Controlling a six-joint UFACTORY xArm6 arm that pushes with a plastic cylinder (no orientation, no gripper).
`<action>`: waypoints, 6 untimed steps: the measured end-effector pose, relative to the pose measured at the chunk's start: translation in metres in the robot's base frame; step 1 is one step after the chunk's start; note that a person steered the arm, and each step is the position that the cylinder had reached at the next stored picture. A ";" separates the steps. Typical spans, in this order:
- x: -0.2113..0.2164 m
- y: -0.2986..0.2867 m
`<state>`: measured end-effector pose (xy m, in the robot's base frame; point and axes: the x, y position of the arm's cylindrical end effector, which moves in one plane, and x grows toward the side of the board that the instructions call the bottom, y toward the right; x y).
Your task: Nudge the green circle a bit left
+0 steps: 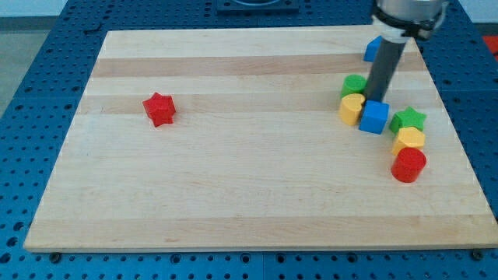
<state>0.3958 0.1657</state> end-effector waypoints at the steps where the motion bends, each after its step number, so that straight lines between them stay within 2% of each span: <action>1: 0.000 0.000; 3: -0.015 0.053; 5: -0.021 0.003; 6: -0.021 -0.003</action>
